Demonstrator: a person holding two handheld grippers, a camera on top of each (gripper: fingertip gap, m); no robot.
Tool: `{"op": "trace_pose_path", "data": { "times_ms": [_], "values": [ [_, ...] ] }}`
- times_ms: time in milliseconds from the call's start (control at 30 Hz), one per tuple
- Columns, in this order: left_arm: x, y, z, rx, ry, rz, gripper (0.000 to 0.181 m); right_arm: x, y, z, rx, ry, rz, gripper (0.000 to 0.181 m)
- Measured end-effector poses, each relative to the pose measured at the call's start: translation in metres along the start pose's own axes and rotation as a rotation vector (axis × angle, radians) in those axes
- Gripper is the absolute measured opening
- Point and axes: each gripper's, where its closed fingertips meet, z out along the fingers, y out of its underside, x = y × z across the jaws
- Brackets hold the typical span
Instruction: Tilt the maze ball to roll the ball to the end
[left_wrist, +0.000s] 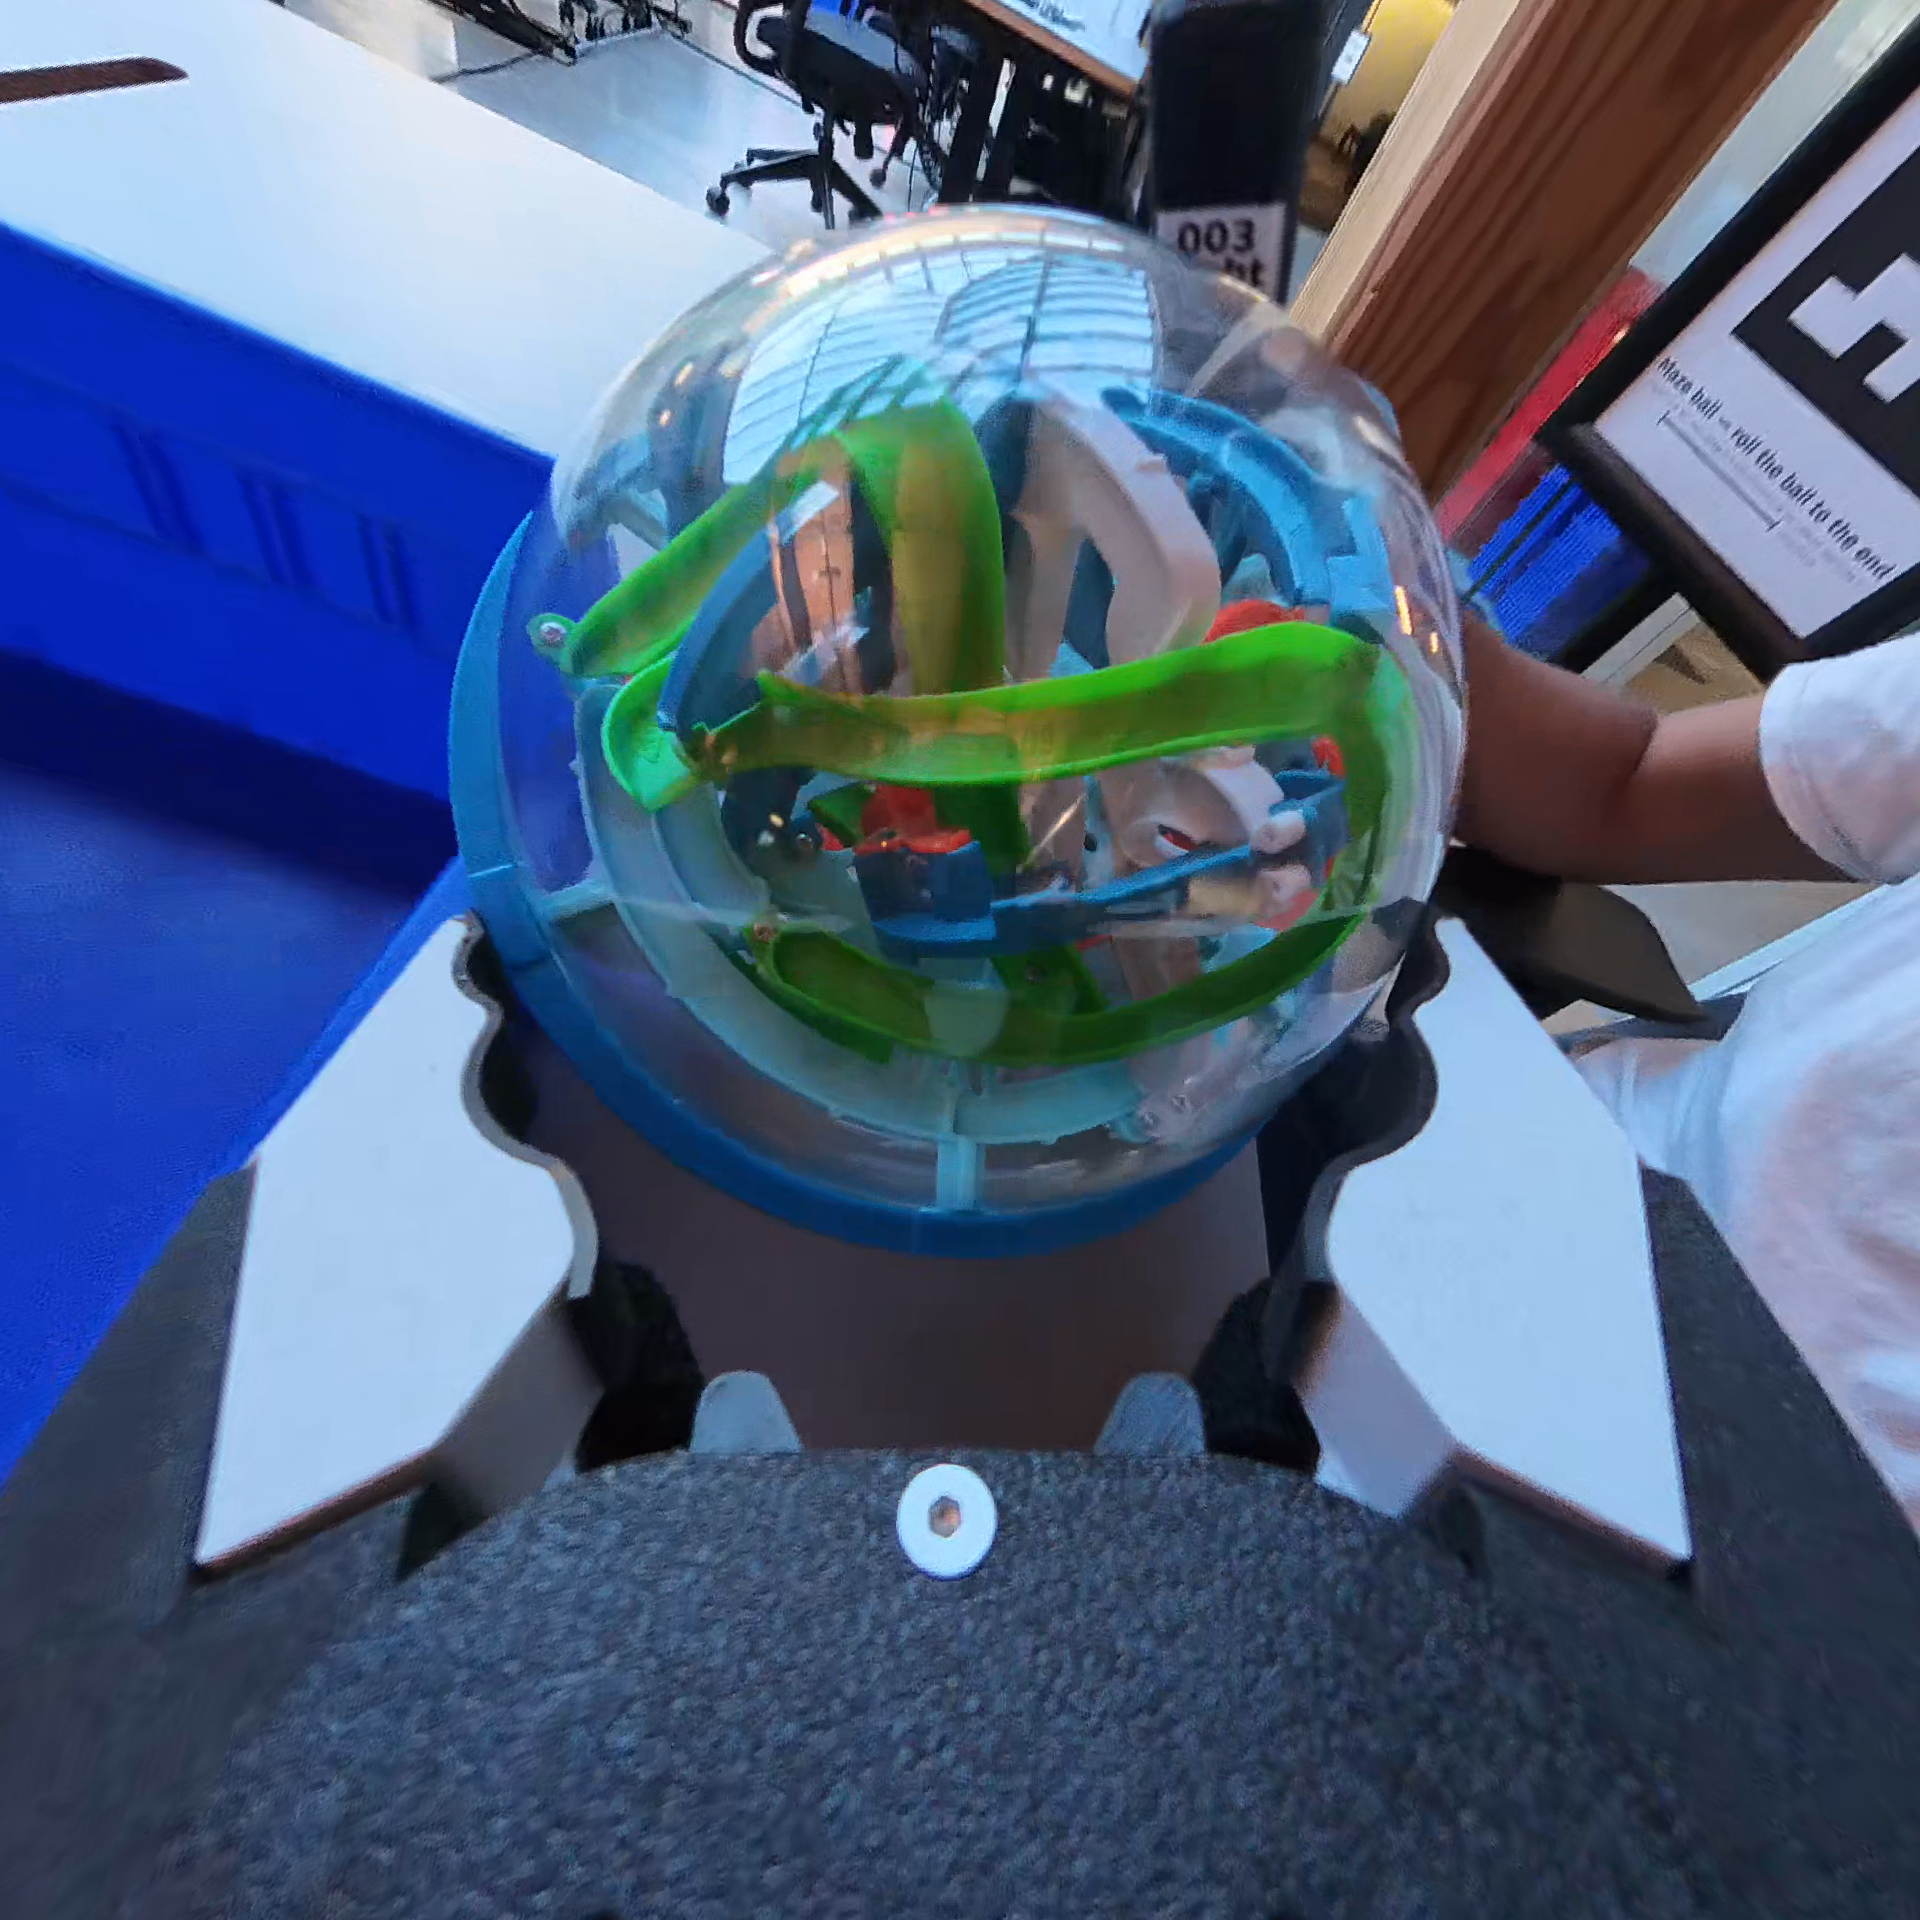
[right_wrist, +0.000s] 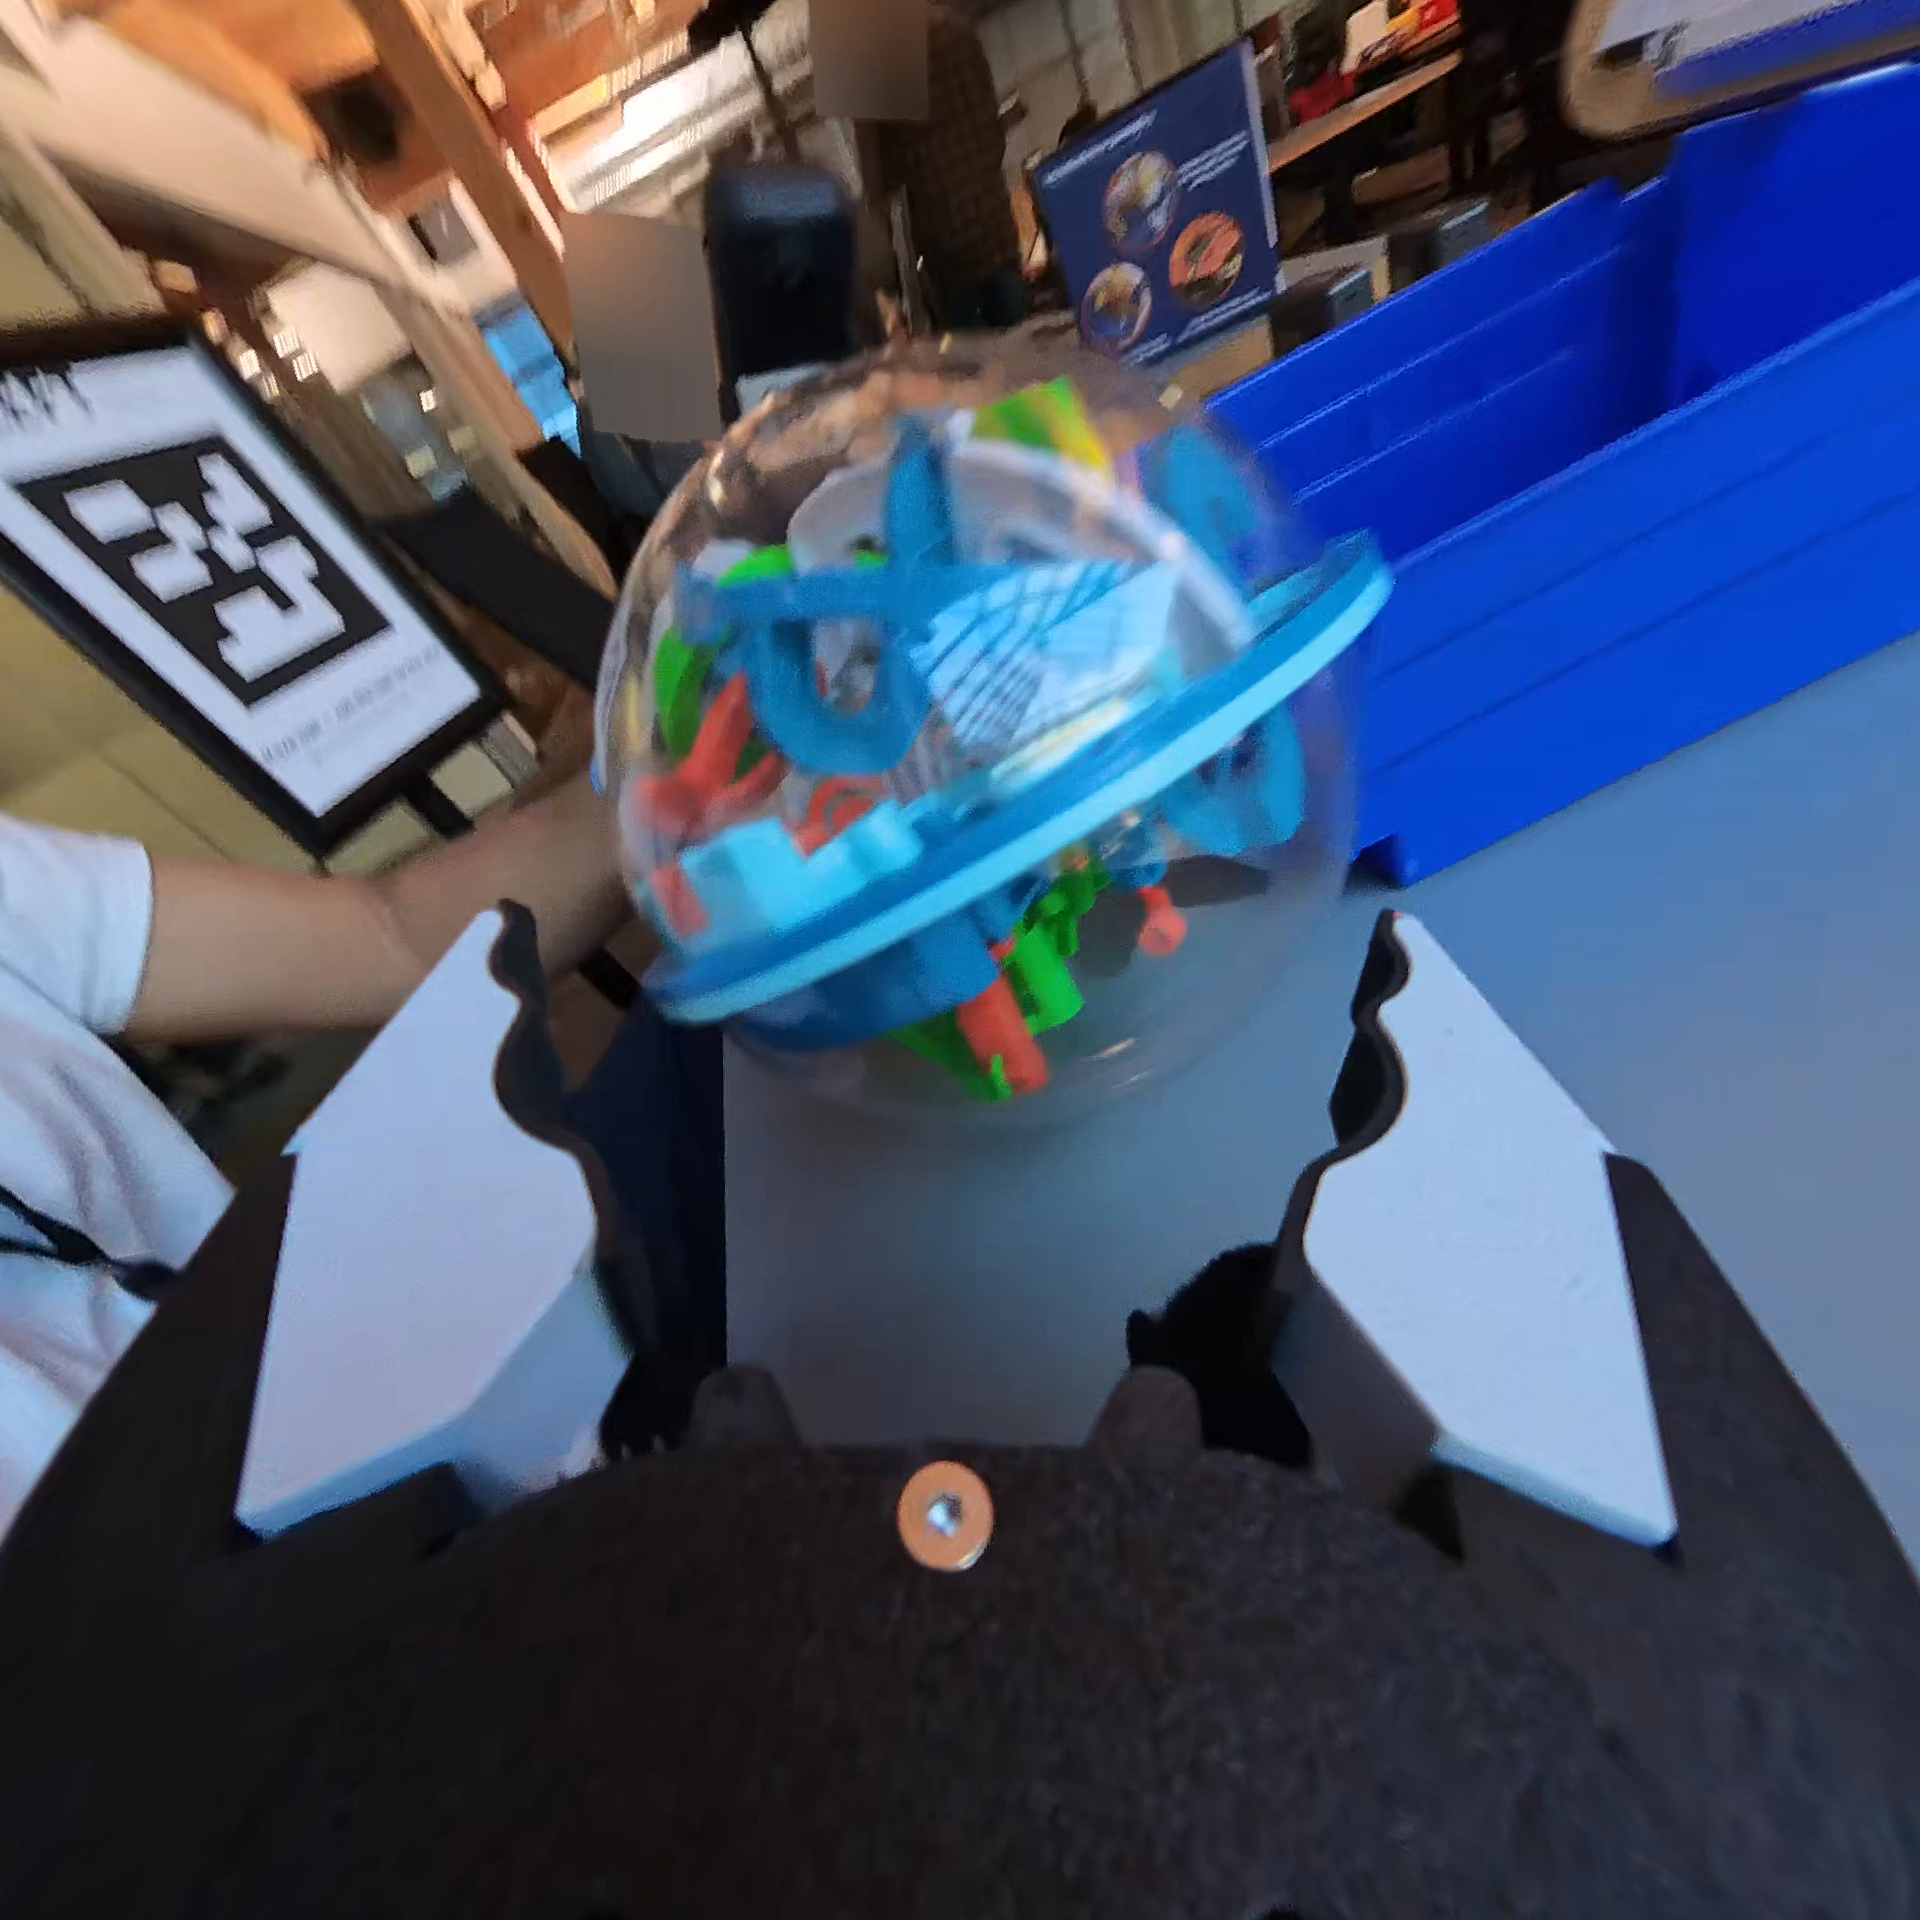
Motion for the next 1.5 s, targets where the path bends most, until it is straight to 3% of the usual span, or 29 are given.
{"op": "trace_pose_path", "data": {
  "times_ms": [100,267,367,500,533,633,767,833,867,1000,1067,1133,1233,1367,1500],
  "values": [
    [0.001,0.008,-0.001,0.003,0.009,-0.053,0.159,-0.010,0.021,0.015,-0.090,0.032,-0.122,0.154],
    [0.006,0.021,0.002,-0.039,-0.031,-0.113,0.159,0.000,0.016,0.030,-0.070,0.176,-0.264,0.154],
    [0.020,0.043,0.007,-0.127,-0.018,-0.125,0.158,-0.012,0.008,0.028,-0.043,0.108,-0.288,0.154],
    [0.029,0.078,0.006,-0.312,-0.061,-0.010,0.151,-0.020,0.000,0.027,0.001,0.024,-0.183,0.153],
    [0.025,0.077,-0.001,-0.319,-0.089,0.002,0.159,-0.019,-0.002,0.028,-0.005,0.017,-0.174,0.152],
    [0.010,0.049,-0.028,-0.266,-0.194,0.074,0.160,-0.016,-0.009,0.034,-0.032,0.006,-0.154,0.151],
    [0.016,0.000,-0.036,-0.139,-0.130,0.166,0.158,-0.019,-0.020,0.048,-0.055,-0.031,-0.167,0.150],
    [0.014,0.005,-0.027,-0.188,-0.095,0.168,0.151,-0.025,-0.029,0.050,-0.014,-0.061,-0.180,0.150],
    [0.013,0.011,-0.023,-0.205,-0.088,0.170,0.156,-0.025,-0.029,0.047,0.007,-0.066,-0.189,0.152],
    [0.011,0.011,-0.023,-0.090,-0.057,0.111,0.157,-0.012,-0.001,0.034,-0.014,-0.063,-0.161,0.154],
    [0.007,0.009,-0.024,-0.019,-0.040,0.052,0.157,-0.013,0.014,0.044,-0.045,-0.080,-0.157,0.155],
    [0.005,0.007,-0.027,0.031,-0.033,0.004,0.157,-0.004,0.016,0.059,-0.064,0.013,-0.184,0.152],
    [0.013,0.018,-0.032,0.009,0.023,-0.099,0.156,-0.013,0.001,0.063,-0.163,0.027,-0.184,0.151],
    [0.045,0.027,-0.030,0.053,0.160,-0.135,0.155,-0.050,-0.043,0.062,-0.087,0.010,-0.273,0.150],
    [0.051,0.034,-0.029,0.056,0.174,-0.146,0.153,-0.056,-0.046,0.064,-0.150,0.019,-0.259,0.150]
  ]
}}
